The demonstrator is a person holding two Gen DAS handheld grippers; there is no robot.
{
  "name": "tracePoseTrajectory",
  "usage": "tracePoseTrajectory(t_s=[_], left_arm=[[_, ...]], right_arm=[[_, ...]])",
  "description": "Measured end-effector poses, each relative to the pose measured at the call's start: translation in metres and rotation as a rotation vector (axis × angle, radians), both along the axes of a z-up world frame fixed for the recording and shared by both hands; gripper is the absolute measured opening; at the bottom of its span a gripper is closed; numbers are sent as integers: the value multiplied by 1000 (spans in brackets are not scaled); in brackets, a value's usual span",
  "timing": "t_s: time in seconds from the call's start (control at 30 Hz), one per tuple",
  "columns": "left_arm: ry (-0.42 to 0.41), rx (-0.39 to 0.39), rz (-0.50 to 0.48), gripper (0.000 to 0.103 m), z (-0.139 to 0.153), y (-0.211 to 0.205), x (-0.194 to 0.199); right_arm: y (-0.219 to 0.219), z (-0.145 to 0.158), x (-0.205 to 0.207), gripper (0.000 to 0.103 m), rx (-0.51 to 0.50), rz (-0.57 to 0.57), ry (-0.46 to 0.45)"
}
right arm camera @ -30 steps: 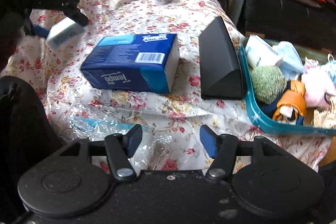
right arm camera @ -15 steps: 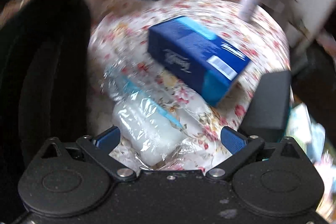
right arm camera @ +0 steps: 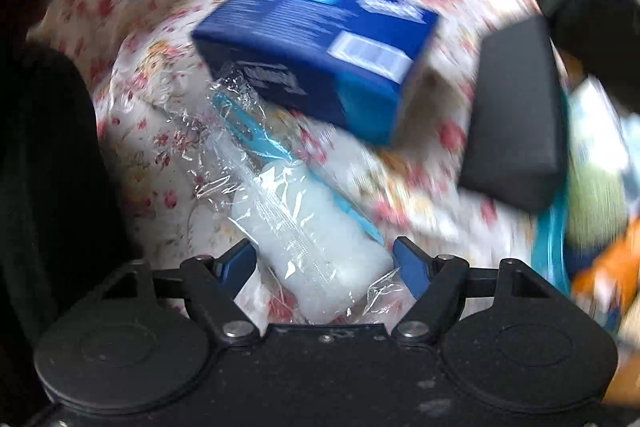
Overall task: Organize soft objects
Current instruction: 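Grasp the plastic-bagged white bottle with the right gripper while the left holds the tissue pack, then carry the tissue pack and bagged bottle over the gold tray and release both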
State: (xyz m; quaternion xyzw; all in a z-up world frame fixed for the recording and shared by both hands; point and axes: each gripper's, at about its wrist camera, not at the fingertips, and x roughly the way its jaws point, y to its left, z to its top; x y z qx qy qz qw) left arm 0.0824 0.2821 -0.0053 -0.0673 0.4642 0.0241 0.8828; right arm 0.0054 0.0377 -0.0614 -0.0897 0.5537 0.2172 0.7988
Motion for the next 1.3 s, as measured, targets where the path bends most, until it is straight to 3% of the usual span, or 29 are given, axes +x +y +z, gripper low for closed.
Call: tracePoseTrajectory(t_s=[0.07, 0.13, 0.17, 0.3, 0.37, 0.53, 0.63, 0.73, 0.8, 0.87, 0.9, 1.3], left_arm=[[-2, 7, -1, 78, 0, -1, -1], [-2, 14, -2, 78, 0, -2, -1], [-1, 16, -2, 78, 0, -2, -1], [0, 21, -4, 78, -1, -3, -1], [1, 15, -4, 78, -1, -3, -1], [4, -4, 2, 78, -1, 0, -1], [2, -9, 5, 78, -1, 0, -2], [3, -8, 5, 78, -1, 1, -2], [4, -8, 5, 78, -1, 0, -2], [4, -7, 4, 78, -1, 0, -2], [3, -7, 5, 78, -1, 0, -2], [13, -39, 73, 78, -2, 10, -1]], right_arm=[[-5, 5, -11, 83, 25, -13, 29], [-6, 13, -25, 96, 30, 11, -16], [-4, 18, -33, 102, 9, 24, -76], [11, 27, -50, 102, -135, 102, -345], [21, 23, -51, 102, -225, 149, -396], [26, 15, -52, 99, -180, 315, -303], [33, 10, -50, 85, -142, 400, -202], [38, 0, -51, 73, -166, 421, -147], [39, -5, -49, 70, -181, 410, -115], [35, -3, -44, 55, -140, 382, -80], [33, 0, -42, 53, -121, 369, -59], [26, 82, -33, 49, 93, 228, -175]])
